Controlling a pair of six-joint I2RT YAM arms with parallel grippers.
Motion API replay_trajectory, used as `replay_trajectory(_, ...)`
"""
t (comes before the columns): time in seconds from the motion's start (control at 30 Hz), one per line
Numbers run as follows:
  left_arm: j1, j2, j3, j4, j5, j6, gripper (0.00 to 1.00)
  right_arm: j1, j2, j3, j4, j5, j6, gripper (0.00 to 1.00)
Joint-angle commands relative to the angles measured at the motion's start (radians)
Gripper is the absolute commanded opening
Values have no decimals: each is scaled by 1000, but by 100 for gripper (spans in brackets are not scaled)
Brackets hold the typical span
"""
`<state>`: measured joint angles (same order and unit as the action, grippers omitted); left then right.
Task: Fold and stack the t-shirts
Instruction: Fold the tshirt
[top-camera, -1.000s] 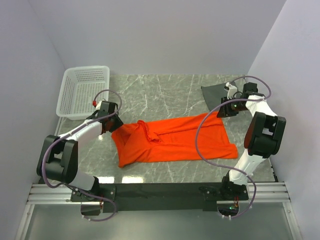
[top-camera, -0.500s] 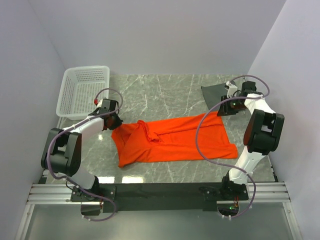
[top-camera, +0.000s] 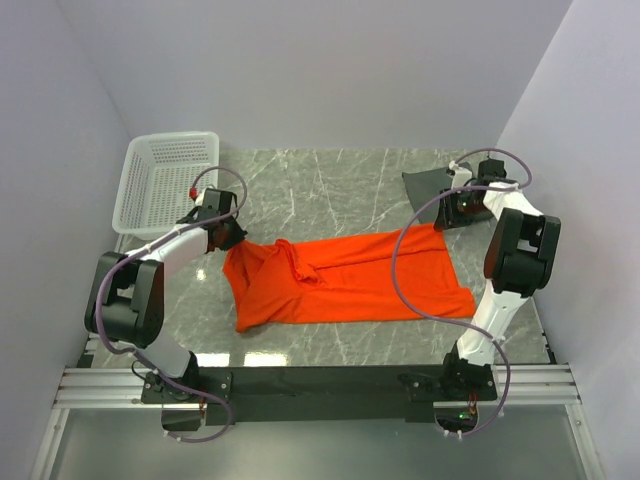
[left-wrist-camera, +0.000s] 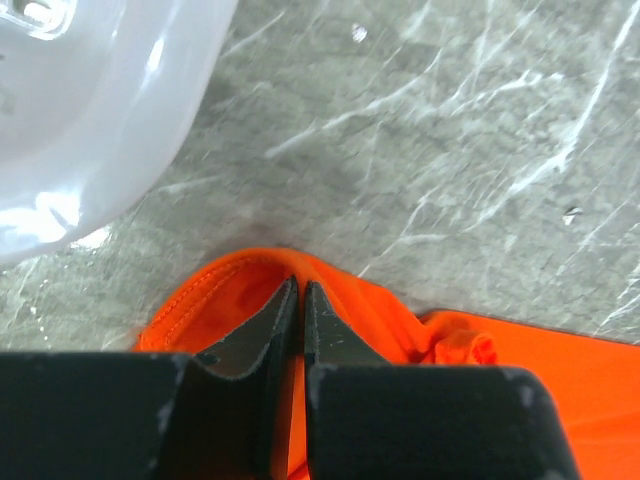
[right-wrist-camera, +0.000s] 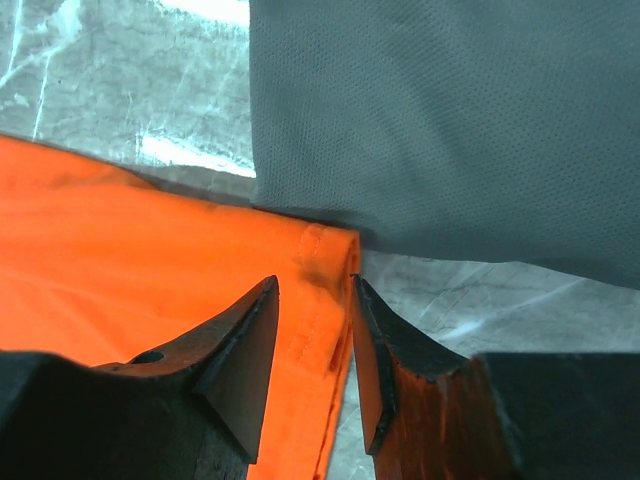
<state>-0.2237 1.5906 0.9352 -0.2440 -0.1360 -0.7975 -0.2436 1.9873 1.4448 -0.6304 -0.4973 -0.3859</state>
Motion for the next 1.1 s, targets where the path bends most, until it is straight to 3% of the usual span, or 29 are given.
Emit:
replay_trajectory(0.0,7,16,48,29,9,26,10,12,7,61,26,13,9,43)
replay_trajectory(0.17,9,32,73,26,16,34,9,32,34,85,8,-12,10,41)
replay_trajectory(0.33,15,46,111,15,19,47,9,33,44,83,-2,-24,9,30)
replay_trajectory(0.7,30,65,152,2,32,60,9,32,13,62,29,51,15,41)
replay_trajectory(0.87,32,75,159,5,41,58,9,32,25,55,17,40,10,39)
replay_trajectory(1.07,32,91,180,2,49,60,9,32,38,46,12,34,9,29)
